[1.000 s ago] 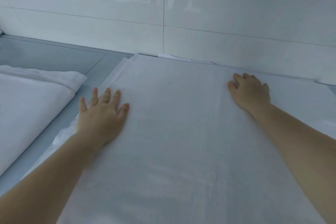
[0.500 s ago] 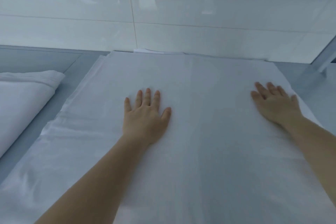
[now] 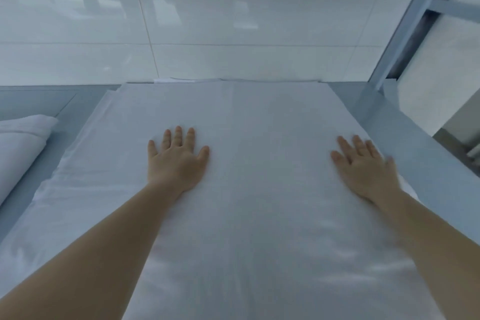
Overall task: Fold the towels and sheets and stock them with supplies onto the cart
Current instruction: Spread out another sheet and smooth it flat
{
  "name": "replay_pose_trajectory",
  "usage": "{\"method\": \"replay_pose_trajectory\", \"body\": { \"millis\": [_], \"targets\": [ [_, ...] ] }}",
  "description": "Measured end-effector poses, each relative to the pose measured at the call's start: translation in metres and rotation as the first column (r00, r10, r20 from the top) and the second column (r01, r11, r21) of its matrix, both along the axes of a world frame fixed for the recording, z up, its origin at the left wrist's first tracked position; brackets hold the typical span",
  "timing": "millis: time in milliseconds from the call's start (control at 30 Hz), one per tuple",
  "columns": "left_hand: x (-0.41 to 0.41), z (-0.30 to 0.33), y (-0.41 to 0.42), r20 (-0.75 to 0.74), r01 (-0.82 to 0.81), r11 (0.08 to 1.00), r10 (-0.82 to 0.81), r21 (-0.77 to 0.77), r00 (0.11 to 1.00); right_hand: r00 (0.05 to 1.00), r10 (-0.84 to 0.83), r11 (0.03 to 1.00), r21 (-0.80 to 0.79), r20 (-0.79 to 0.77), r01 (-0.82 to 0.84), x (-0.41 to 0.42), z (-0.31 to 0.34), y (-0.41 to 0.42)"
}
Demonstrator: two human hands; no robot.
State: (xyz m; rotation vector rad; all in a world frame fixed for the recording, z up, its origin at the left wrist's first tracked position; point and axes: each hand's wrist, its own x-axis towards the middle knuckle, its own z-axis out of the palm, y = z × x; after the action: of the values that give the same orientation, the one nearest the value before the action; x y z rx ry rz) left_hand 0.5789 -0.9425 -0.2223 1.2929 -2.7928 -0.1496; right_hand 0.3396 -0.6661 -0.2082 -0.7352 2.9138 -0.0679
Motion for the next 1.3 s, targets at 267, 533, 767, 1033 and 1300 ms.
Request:
{"method": "replay_pose_trajectory", "body": {
  "millis": [267,533,767,1033,1300],
  "targets": [
    [0.002,0.000,-0.002,0.004,-0.018,1.000,0.018,-0.020,1.000,0.967,0.251,0.949,-0.184,-0.053,-0.256,0.110,-0.002,-0.065],
    [0.054,0.000,-0.018,0.043,-0.043,0.999,0.042,0.028,0.998,0.925,0.373,0.919,-0.107,-0.068,-0.379,0.191,-0.019,-0.121],
    [0.160,0.003,-0.039,0.082,-0.225,0.972,0.220,0.060,0.972,0.927,0.369,0.921,-0.106,-0.066,-0.374,0.190,-0.019,-0.122],
    [0.107,0.010,0.078,-0.052,0.105,0.994,-0.104,0.014,0.993,0.925,0.376,0.922,-0.080,-0.055,-0.380,0.190,-0.016,-0.122],
    [0.169,-0.011,0.084,0.005,-0.068,0.998,0.068,-0.003,0.998,0.923,0.383,0.922,-0.051,-0.047,-0.385,0.185,-0.018,-0.124]
  ]
}}
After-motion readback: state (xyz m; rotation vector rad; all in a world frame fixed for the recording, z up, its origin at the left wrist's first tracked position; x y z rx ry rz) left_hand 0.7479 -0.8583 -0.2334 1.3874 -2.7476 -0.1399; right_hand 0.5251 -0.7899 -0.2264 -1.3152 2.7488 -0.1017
